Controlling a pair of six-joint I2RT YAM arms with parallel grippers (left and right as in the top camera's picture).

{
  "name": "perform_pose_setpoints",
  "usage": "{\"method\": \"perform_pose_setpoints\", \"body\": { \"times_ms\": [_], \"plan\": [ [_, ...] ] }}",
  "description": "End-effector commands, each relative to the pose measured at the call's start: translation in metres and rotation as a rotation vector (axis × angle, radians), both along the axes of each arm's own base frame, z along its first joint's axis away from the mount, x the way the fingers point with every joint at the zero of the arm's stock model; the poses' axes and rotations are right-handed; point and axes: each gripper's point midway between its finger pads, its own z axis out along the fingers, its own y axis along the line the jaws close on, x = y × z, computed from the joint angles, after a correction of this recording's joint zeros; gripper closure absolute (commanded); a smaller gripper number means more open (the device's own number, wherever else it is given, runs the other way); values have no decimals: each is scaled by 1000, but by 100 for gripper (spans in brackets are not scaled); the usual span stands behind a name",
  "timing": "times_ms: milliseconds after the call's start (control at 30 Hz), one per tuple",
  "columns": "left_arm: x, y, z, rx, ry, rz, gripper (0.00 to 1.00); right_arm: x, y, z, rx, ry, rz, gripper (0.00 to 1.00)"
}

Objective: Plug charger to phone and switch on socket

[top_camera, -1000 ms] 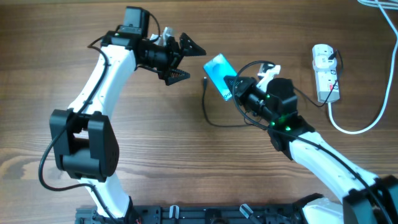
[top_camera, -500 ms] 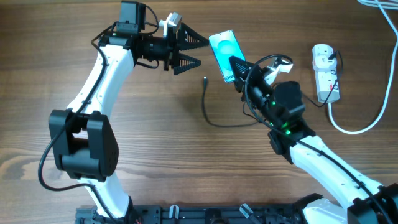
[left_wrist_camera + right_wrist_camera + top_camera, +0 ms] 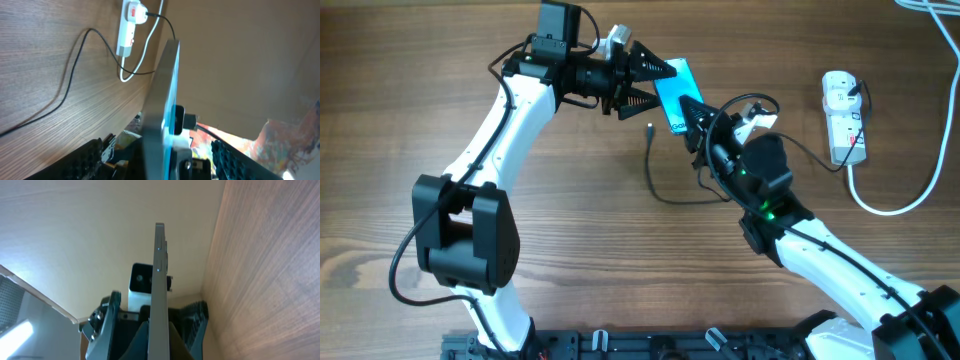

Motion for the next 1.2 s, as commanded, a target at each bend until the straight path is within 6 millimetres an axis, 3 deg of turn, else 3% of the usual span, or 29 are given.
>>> {"method": "perform_pose_setpoints", "body": {
  "times_ms": [0, 233, 367, 533, 900, 1167],
  "plan": [
    [3, 0, 16, 1, -22, 29, 32, 3, 2, 11, 30, -20, -16, 95],
    [11, 2, 12, 34, -40, 64, 55, 5, 11, -9, 81, 67, 12, 95],
    [11, 2, 12, 35, -41, 65, 57, 8, 11, -11, 95, 79, 3, 95],
    [11, 2, 12, 36, -40, 64, 62, 16, 30, -5, 100, 75, 45, 95],
    [12, 3, 10, 47, -39, 75, 72, 16, 31, -7, 116, 90, 45, 96],
    [12, 3, 10, 47, -39, 75, 91, 14, 35, -6, 121, 94, 71, 95]
  ]
}}
